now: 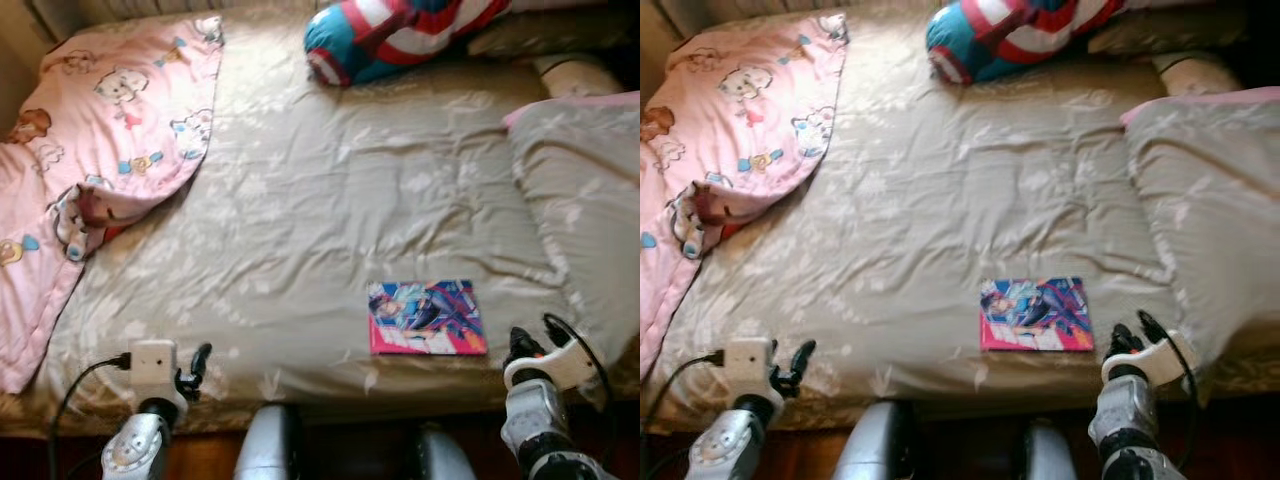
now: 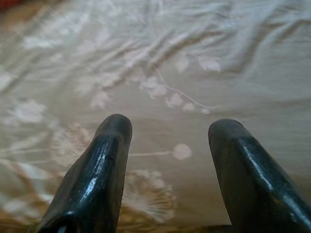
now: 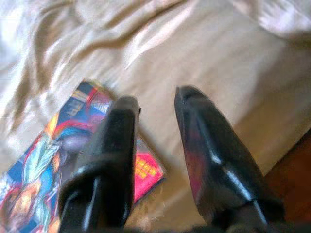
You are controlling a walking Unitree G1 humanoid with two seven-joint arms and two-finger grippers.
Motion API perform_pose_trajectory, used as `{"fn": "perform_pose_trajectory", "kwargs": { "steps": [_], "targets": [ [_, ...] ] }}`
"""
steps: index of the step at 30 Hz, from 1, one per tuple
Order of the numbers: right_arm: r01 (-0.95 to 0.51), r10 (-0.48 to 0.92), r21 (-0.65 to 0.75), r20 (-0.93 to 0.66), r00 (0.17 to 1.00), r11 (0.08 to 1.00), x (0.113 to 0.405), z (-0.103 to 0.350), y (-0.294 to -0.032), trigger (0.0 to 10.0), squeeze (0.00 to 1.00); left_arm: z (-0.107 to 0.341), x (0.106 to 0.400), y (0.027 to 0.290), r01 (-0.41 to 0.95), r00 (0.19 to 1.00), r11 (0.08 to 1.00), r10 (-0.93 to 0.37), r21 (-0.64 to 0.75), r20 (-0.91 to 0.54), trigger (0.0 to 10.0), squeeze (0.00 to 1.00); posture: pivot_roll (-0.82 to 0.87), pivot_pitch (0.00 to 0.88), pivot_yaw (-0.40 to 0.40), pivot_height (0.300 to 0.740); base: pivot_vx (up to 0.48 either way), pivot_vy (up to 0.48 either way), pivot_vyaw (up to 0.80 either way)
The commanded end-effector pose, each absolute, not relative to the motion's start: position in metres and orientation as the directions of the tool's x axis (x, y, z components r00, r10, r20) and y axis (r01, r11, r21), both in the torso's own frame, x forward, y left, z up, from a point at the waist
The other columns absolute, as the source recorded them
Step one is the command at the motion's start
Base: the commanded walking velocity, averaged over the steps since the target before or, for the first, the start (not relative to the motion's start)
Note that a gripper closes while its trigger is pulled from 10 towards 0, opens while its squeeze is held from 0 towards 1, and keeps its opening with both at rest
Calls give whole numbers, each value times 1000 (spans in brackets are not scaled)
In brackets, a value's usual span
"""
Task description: Clean up the room
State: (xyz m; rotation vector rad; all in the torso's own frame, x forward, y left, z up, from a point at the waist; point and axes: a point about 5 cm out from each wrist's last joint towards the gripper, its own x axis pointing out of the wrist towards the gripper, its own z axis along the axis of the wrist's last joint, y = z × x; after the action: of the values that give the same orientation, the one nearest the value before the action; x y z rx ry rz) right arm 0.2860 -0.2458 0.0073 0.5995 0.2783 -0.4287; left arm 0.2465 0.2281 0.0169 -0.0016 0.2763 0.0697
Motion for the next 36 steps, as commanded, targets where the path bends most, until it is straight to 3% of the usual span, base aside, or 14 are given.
{"fn": "perform_pose_trajectory", "kwargs": {
  "steps": [1,8,16,27,36],
  "targets": [
    [441,-253,437,-423,870,784,275,-7,-237,10000,0,1,238,234,-119,937,993,112,-2,-332,10000,0,0,20,29,646,0,0,0],
    [457,-222,320,-562,797,830,234,-43,-228,10000,0,-26,236,226,-139,877,990,116,-13,-466,10000,0,-27,0,24,646,0,0,0],
    [495,-215,255,-674,707,831,200,-67,-218,10000,0,-41,227,233,-130,814,991,121,25,-568,10000,0,-72,0,62,676,0,0,327],
    [522,-223,218,-723,654,825,178,-78,-220,10000,0,-52,208,251,-185,747,982,171,47,-642,10000,0,-158,0,92,740,0,0,0],
    [503,-237,151,-744,625,851,164,-81,-238,10000,0,-65,192,241,-204,701,979,163,24,-694,10000,0,-126,0,31,740,0,0,0]
  ]
}}
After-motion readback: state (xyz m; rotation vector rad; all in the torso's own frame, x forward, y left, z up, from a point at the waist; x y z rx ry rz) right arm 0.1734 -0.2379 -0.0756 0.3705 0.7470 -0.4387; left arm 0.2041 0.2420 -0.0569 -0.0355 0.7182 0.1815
